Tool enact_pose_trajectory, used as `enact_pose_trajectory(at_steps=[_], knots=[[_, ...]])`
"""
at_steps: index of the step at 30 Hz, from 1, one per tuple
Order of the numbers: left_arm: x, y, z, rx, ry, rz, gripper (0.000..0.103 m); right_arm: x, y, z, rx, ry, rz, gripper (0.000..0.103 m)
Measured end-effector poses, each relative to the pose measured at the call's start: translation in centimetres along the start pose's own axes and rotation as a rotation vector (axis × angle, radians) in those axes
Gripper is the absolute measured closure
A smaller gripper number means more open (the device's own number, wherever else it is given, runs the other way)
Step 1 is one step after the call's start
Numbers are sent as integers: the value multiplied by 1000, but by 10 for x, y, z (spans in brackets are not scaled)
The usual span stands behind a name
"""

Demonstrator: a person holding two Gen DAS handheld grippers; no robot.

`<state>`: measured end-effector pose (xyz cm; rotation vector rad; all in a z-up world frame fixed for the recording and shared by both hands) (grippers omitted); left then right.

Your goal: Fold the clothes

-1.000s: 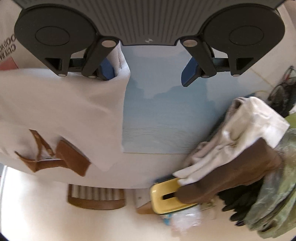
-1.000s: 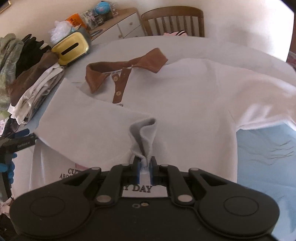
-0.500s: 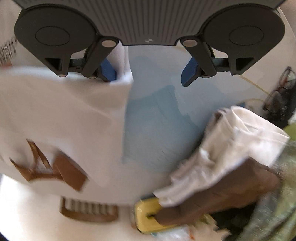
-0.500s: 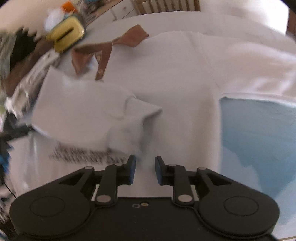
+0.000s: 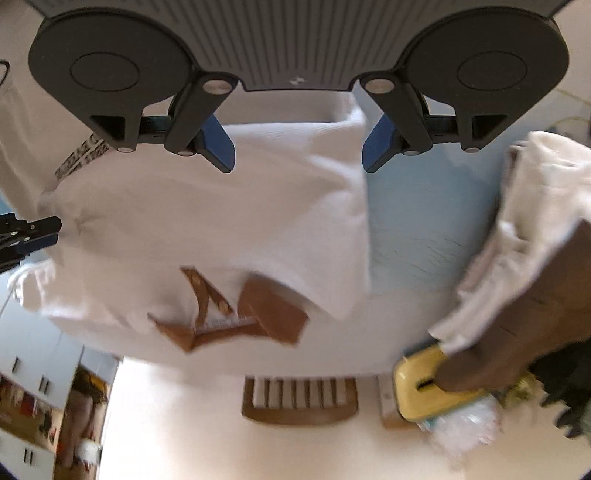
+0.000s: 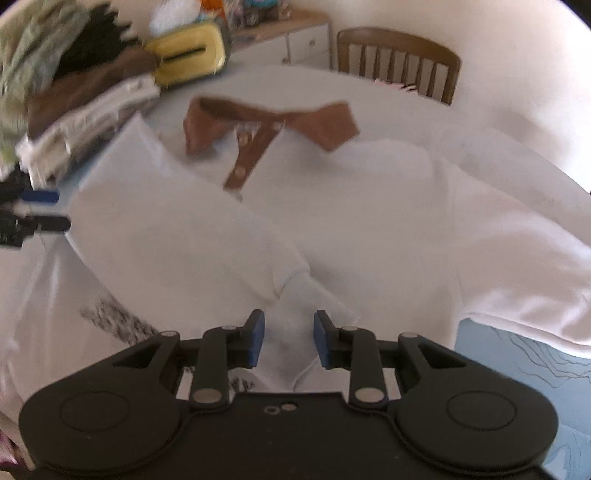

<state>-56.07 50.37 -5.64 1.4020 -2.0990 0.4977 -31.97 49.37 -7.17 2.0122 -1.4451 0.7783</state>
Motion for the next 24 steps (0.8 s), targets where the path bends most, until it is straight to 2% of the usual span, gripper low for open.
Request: enact_pose_trajectory(at_steps=[5, 9, 12, 17, 20, 24], knots=[[-25, -2, 21, -25, 51, 14, 27, -4, -9, 20, 8, 30, 11, 0], [-28, -5, 26, -53, 60, 0, 27, -1, -18, 22, -52, 32, -14, 0], [-26, -9, 23, -58, 77, -15, 28, 14, -39, 17, -87, 14, -1, 0], [-18, -25, 9, -36, 59, 33, 27, 47, -127, 11, -134, -11, 142, 0], [-20, -41, 3, -10, 62, 86, 20, 58, -193, 14, -184, 3, 254, 0], [-29, -64, 3, -23, 94, 104, 18, 71, -276, 15, -253, -1, 386, 0]])
Point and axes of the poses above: each gripper's, at about its wrist camera, not at the fingertips, and x roughly against the way its jaws point, y to its left, z to its underside, the point moved 10 cm from there along -x, roughly the way its jaws point, and after that the axes turned 12 degrees about -y, right-handed, at the moved point
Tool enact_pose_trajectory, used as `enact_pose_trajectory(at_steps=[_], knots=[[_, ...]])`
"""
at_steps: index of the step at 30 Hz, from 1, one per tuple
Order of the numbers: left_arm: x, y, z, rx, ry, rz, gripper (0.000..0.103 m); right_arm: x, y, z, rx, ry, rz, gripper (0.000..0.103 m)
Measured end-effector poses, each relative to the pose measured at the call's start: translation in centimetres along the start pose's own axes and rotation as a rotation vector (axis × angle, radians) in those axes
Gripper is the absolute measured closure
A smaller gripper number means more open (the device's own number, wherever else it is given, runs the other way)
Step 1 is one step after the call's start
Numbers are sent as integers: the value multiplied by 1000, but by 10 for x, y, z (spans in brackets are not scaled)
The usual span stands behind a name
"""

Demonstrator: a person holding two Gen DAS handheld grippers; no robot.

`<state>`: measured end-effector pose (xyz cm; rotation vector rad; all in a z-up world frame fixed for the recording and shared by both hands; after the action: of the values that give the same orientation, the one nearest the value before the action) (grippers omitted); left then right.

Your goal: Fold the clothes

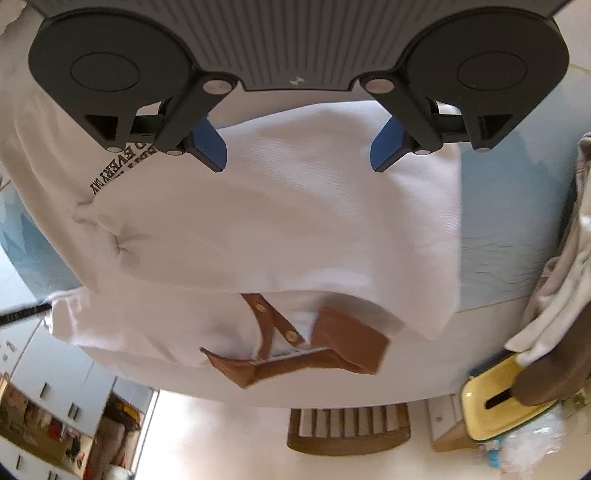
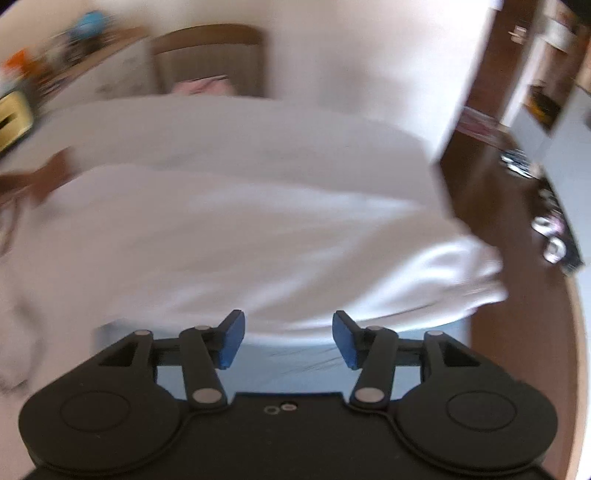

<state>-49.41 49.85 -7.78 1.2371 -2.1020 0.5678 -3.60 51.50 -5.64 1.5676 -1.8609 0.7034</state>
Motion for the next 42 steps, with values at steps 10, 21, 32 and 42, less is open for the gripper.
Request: enact_pose_trajectory(at_steps=[10, 21, 32, 42], knots=[[-19, -18, 2, 34, 67, -64, 18, -59, -85, -23, -105, 37, 102, 0], [-22, -17, 10, 81, 79, -97, 18, -71, -89, -11, -121, 9, 133, 0], [-22, -14, 11, 98, 62, -70, 18, -44, -53, -21, -30, -58, 132, 0], [-12, -12, -1, 76, -3, -56, 18, 9, 111, -17, 143, -116, -228, 0]])
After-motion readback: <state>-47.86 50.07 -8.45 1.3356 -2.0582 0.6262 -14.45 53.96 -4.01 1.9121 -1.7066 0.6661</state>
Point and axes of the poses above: each gripper's, at about its wrist camera, not at the fingertips, and x roughly against the way its jaws point, y to its left, z to its underside, the point moved 10 cm from there along -x, roughly the way its jaws point, and after that the axes turned 12 degrees about -y, right-handed, at the moved point
